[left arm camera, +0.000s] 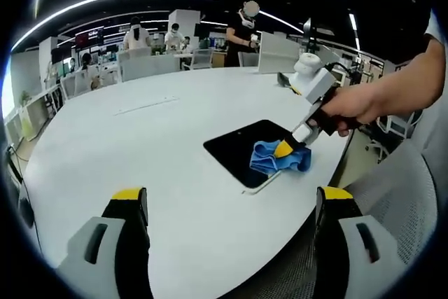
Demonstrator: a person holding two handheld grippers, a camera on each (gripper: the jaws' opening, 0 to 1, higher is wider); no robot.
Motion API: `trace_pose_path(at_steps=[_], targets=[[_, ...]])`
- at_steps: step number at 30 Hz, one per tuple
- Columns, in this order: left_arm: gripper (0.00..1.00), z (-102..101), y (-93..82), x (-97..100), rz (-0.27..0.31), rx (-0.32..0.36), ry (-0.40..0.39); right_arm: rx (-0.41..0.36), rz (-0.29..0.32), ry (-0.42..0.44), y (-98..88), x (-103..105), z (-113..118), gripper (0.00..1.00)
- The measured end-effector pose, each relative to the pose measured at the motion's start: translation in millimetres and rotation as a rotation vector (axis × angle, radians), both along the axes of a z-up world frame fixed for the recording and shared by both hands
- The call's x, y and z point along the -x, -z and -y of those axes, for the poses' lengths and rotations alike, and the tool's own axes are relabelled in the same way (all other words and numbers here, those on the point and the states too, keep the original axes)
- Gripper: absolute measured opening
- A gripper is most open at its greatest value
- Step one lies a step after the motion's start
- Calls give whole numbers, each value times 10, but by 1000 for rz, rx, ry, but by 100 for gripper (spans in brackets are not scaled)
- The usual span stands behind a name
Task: Wipe the mirror surface with the cleaning cloth until all visible marks leave the cleaned area.
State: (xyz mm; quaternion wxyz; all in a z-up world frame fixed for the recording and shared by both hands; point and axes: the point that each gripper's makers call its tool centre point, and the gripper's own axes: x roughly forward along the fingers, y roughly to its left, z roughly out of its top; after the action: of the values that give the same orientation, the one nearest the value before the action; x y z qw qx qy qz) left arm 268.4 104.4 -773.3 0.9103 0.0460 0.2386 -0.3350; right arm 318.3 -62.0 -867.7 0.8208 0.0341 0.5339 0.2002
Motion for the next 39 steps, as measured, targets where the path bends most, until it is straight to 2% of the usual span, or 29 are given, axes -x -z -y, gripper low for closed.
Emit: trace_pose_path(at_steps=[11, 13, 39], targets=[[99, 8, -12, -9, 5, 5, 6, 27, 23, -10, 3, -194, -14, 0], [99, 15, -6, -4, 3, 8, 10, 42, 46, -20, 2, -240, -10, 1], [99, 10, -35, -9, 1, 38, 8, 100, 66, -31, -20, -675, -18, 1]])
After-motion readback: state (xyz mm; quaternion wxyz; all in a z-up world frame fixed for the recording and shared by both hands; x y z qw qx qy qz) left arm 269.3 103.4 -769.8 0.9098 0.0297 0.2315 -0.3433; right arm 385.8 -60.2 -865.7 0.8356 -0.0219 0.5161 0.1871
